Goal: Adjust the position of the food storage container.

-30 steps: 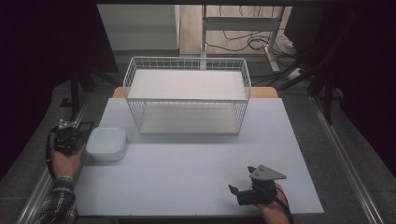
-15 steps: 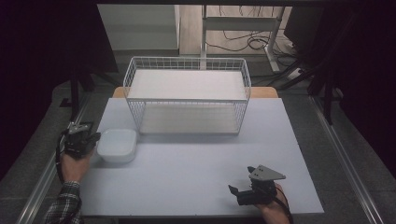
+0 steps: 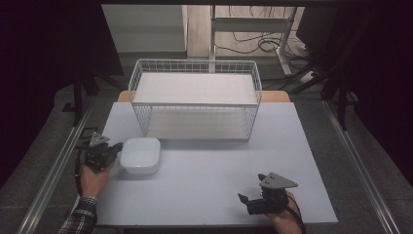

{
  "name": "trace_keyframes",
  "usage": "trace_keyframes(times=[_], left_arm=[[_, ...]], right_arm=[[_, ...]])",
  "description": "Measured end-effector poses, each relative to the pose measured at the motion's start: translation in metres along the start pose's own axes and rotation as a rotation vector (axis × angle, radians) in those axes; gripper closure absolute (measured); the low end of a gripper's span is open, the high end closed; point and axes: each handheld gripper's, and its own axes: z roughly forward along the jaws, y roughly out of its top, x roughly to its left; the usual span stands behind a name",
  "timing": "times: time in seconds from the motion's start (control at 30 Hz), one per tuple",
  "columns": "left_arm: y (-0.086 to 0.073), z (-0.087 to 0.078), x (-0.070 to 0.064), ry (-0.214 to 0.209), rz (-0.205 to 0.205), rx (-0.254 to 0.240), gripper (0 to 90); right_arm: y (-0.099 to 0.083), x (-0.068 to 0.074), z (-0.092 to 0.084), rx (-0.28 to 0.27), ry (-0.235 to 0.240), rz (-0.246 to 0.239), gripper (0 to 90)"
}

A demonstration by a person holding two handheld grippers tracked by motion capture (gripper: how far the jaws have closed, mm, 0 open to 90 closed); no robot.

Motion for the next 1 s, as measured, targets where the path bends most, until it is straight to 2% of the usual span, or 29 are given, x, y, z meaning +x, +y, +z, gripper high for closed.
trace_keyframes(times=[0.07, 0.13, 0.33, 0.37, 0.8, 0.83, 0.97, 1.0], left_arm=[[0.0, 0.001, -0.004, -0.007, 0.004, 0.0, 90.0], [0.001, 0.002, -0.016, -0.025, 0.018, 0.0, 90.0], [0.001, 0.004, -0.037, -0.055, 0.047, 0.006, 90.0], [0.001, 0.004, -0.044, -0.067, 0.059, 0.01, 90.0], [0.0, 0.009, -0.077, -0.135, 0.096, 0.025, 90.0], [0.0, 0.009, -0.083, -0.15, 0.1, 0.026, 90.0], [-0.001, 0.009, -0.092, -0.173, 0.108, 0.03, 90.0], [-0.002, 0.009, -0.099, -0.189, 0.114, 0.029, 90.0]], right_arm=[[0.0, 0.0, 0.0, 0.0, 0.001, 0.001, 2.2], [0.0, 0.0, 0.0, 0.0, 0.001, 0.002, 2.2], [0.0, 0.0, 0.0, -0.001, 0.001, 0.005, 2.2], [0.0, 0.0, 0.0, -0.002, 0.0, 0.01, 2.2], [0.005, 0.001, 0.007, -0.005, -0.016, 0.052, 0.0], [0.006, 0.0, 0.007, -0.007, -0.016, 0.053, 0.0], [0.006, 0.0, 0.007, 0.0, -0.02, 0.055, 0.0], [0.005, -0.001, 0.007, 0.006, -0.019, 0.06, 0.0]])
